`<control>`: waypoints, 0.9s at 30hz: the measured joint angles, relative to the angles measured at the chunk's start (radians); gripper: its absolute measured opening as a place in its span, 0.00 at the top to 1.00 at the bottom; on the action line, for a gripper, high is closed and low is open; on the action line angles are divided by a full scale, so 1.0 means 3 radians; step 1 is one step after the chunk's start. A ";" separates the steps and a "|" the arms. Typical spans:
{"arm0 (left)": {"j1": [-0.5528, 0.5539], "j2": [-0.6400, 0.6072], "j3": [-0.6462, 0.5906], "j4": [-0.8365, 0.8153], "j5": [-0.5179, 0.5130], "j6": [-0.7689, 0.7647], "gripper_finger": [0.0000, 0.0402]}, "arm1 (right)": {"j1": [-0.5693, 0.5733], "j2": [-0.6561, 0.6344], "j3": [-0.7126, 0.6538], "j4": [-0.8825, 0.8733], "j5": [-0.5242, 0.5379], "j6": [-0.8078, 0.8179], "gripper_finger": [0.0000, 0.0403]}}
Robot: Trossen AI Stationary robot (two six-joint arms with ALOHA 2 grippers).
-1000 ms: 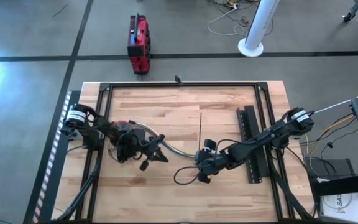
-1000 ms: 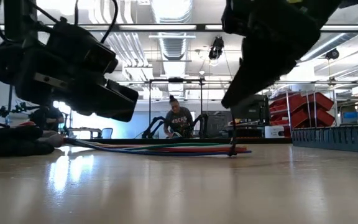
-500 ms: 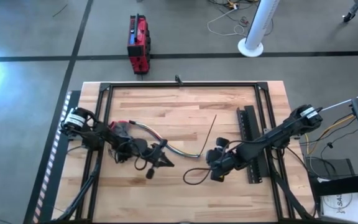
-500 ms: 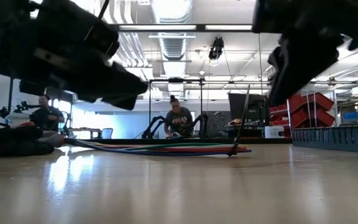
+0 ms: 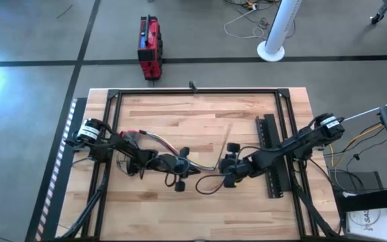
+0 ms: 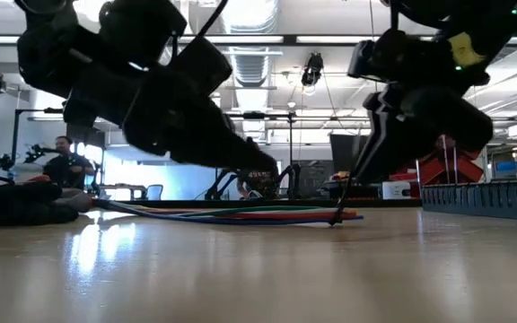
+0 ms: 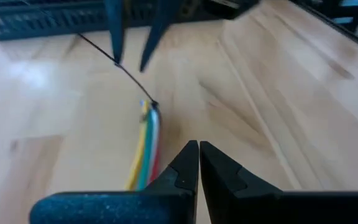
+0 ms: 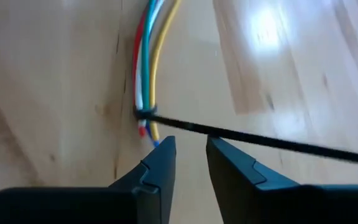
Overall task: Ziptie cables
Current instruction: Wrap the colored cable wires with the black zip tie
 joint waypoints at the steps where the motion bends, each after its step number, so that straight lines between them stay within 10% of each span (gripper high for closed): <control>1: -0.0001 -0.0001 0.0023 0.0008 0.0000 0.0002 1.00 | -0.0028 0.0014 0.0000 0.0050 -0.0007 -0.0067 0.82; 27: 0.0225 0.0556 0.0517 0.0116 -0.0253 -0.0316 0.72 | -0.0083 0.0169 -0.0005 0.0550 -0.0328 -0.0370 0.87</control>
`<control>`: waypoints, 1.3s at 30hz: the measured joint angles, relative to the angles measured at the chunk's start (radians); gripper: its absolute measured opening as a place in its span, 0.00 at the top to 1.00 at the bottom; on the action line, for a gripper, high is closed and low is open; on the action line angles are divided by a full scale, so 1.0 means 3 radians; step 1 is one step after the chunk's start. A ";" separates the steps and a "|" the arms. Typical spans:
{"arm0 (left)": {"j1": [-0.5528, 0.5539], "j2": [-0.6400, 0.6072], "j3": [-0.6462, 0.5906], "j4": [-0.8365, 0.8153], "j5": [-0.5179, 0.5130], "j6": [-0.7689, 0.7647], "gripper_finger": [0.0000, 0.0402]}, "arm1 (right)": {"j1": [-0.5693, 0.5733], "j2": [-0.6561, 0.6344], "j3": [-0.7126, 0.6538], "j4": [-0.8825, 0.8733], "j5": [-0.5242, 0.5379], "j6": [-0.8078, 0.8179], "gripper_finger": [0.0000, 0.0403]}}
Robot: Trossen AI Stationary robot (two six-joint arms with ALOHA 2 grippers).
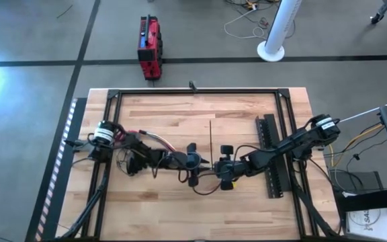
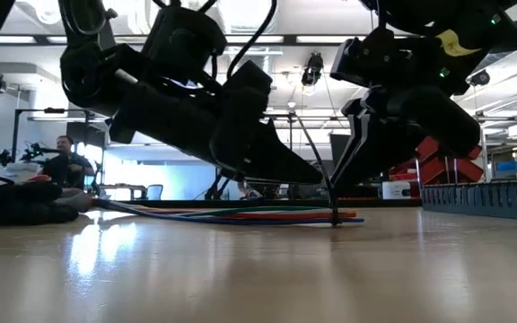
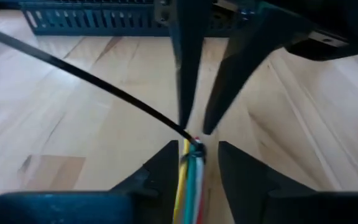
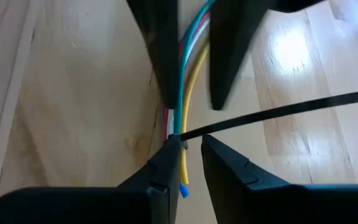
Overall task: Ziptie cables
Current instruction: Wrap the colored cable wires with the black zip tie
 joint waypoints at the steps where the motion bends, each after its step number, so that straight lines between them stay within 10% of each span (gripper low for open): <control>1: 0.0028 0.0000 -0.0002 0.0005 0.0000 -0.0032 0.70 | 0.0000 0.0000 -0.0002 -0.0005 0.0000 0.0012 0.87; 18: 0.0461 0.0028 0.0082 0.0251 0.1281 -0.0213 0.54 | 0.0000 0.0000 -0.0005 -0.0006 0.0113 0.0061 0.92; 26: 0.0485 0.0028 0.0114 0.0101 0.0795 -0.0175 0.68 | -0.0001 0.0000 -0.0005 0.0000 0.0127 0.0078 0.91; 33: 0.0483 0.0027 0.0123 0.0161 0.0972 -0.0104 0.96 | -0.0001 0.0000 -0.0006 0.0005 0.0178 0.0108 0.88; 39: 0.0483 0.0027 0.0126 0.0165 0.0987 -0.0037 0.99 | -0.0001 0.0000 -0.0006 -0.0019 0.0157 0.0295 0.83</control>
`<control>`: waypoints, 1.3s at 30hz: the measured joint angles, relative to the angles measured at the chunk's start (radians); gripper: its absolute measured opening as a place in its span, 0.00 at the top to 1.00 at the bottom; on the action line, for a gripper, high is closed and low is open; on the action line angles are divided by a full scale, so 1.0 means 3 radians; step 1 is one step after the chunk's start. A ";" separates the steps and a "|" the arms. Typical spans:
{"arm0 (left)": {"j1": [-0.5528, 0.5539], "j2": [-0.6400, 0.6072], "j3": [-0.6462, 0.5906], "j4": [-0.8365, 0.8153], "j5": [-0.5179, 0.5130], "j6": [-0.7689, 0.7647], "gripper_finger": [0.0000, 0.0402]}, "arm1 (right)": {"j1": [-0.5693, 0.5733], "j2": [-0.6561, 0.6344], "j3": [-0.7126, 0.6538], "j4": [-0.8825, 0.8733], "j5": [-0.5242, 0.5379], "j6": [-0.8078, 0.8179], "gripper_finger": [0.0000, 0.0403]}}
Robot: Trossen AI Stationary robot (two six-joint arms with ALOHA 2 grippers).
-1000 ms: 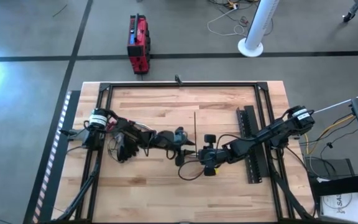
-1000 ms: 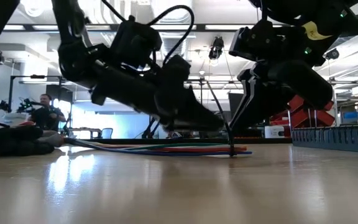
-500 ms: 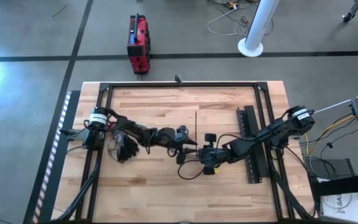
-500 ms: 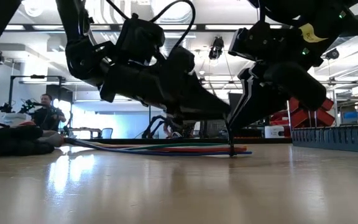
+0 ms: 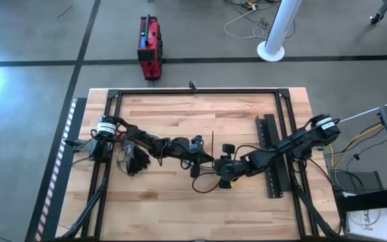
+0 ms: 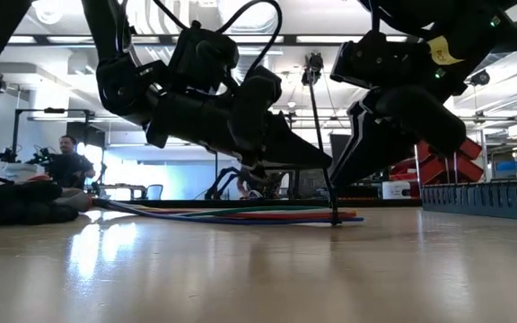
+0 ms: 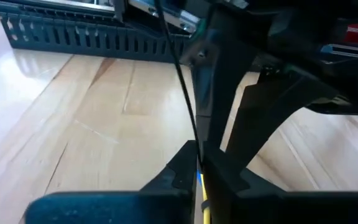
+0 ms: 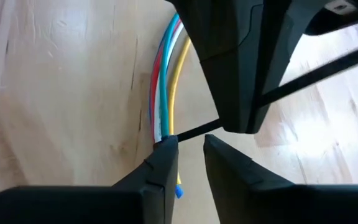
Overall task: Ziptie cables
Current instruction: Wrap the colored cable wires with the black zip tie
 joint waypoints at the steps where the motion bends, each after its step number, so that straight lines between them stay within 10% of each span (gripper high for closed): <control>1: 0.0000 0.0001 0.0000 0.0000 0.0000 0.0003 1.00 | 0.0000 0.0000 0.0000 0.0002 -0.0007 0.0029 0.82; 27: -0.0220 -0.0023 -0.0001 0.0163 0.0174 0.0021 1.00 | 0.0010 0.0109 -0.0224 0.0676 -0.0457 0.0017 0.95; 39: -0.0220 -0.0055 -0.0009 0.0133 0.0341 0.0021 1.00 | 0.0010 0.0016 -0.0208 0.0511 -0.0537 -0.0189 0.78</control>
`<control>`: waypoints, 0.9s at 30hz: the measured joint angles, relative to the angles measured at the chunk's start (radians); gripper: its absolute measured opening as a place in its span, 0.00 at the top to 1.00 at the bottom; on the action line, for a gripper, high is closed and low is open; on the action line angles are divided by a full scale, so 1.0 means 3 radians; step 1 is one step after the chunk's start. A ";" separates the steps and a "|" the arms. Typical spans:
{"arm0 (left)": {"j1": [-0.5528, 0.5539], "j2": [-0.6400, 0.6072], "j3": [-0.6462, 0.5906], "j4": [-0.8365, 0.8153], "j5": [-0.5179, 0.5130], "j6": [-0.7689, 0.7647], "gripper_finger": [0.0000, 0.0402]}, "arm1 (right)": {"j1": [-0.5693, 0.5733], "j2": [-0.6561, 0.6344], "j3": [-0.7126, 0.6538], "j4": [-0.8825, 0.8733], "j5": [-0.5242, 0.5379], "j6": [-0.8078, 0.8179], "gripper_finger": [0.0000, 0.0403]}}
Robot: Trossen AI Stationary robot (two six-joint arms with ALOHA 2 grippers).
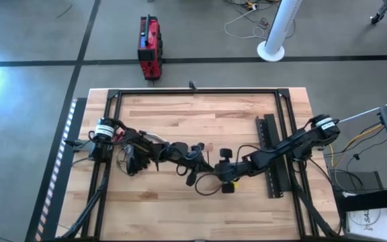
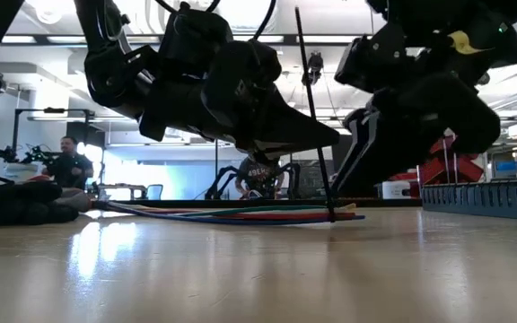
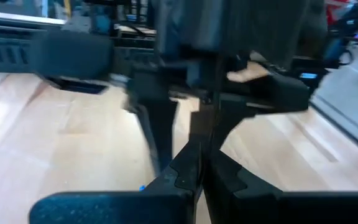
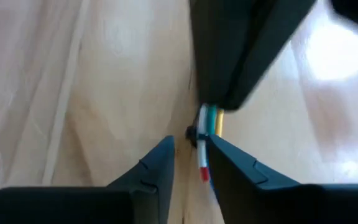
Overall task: Ziptie cables
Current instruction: Wrap the colored cable wires with the black zip tie
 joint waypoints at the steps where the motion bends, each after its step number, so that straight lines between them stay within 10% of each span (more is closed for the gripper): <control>1: -0.0004 0.0000 0.0000 0.0002 0.0007 -0.0001 1.00 | 0.0000 -0.0013 0.0000 0.0001 0.0002 -0.0051 0.77; 27: -0.0402 -0.0006 0.0001 -0.0462 0.0183 -0.0263 1.00 | -0.0467 0.0099 0.0006 0.0711 -0.1522 -0.1848 0.80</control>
